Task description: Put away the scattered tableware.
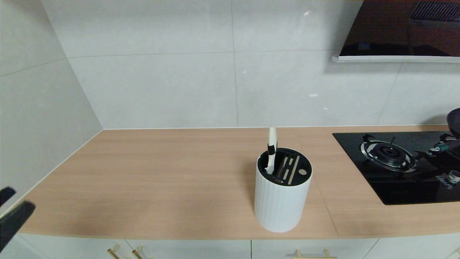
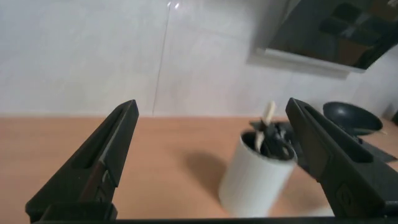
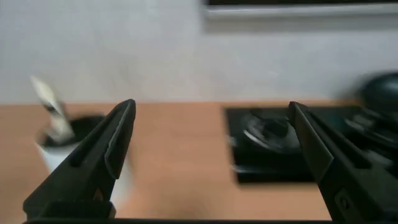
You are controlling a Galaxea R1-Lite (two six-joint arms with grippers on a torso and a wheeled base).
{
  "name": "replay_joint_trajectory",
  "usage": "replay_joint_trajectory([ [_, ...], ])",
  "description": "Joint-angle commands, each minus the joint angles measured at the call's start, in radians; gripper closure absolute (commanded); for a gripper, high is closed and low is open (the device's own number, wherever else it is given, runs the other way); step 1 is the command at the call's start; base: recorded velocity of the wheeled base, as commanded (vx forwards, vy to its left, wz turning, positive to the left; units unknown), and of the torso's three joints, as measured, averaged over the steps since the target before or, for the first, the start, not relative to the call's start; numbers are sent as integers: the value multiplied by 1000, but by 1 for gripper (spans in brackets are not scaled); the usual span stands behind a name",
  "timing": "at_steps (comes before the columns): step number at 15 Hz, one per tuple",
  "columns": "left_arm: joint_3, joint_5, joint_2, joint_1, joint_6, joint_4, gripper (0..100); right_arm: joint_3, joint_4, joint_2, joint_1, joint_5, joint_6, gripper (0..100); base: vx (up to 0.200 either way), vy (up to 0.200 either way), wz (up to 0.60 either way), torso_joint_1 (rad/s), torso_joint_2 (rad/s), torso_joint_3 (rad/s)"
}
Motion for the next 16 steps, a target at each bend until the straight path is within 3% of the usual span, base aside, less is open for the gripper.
replay_joint_trajectory([
  [1, -163, -4, -436, 28, -18, 444, 0, -7, 19, -147, -84, -4, -8, 0, 0, 0, 0, 0, 0, 0],
  [2, -163, -2, -438, 28, -18, 443, 0, -6, 19, -147, -85, -6, -8, 0, 0, 0, 0, 0, 0, 0],
  [4, -83, 96, -436, 41, -13, 300, 0, 27, 24, -181, -182, 5, -5, 0, 0, 0, 0, 0, 0, 0],
  [6, -58, 70, -473, 125, -16, 291, 0, 83, 24, -225, -220, 30, -5, 0, 0, 0, 0, 0, 0, 0],
  [7, -28, 15, -531, 159, -15, 342, 0, 135, 16, -230, -223, 27, -3, 0, 0, 0, 0, 0, 0, 0],
  [8, 25, 25, -531, 159, -10, 337, 0, 165, 12, -241, -220, 30, -3, 0, 0, 0, 0, 0, 0, 0],
  [9, 78, 32, -531, 159, 21, 323, 0, 204, 10, -245, -217, 34, -1, 0, 0, 0, 0, 0, 0, 0],
  [10, 149, 32, -531, 159, 102, 325, 0, 258, -1, -245, -217, 37, 0, 0, 0, 0, 0, 0, 0, 0],
  [11, 196, 36, -531, 159, 157, 325, 0, 295, -16, -245, -217, 37, 5, 0, 0, 0, 0, 0, 0, 0],
  [12, 210, 71, -531, 159, 212, 427, 0, 369, -62, -245, -217, 42, 11, 0, 0, 0, 0, 0, 0, 0],
  [14, 210, 243, -531, 159, 332, 523, 0, 372, 1, -247, -217, 80, 52, 0, 0, 0, 0, 0, 0, 0],
  [16, 212, 257, -531, 159, 370, 532, 0, 372, 12, -247, -217, 151, 94, 0, 0, 0, 0, 0, 0, 0],
])
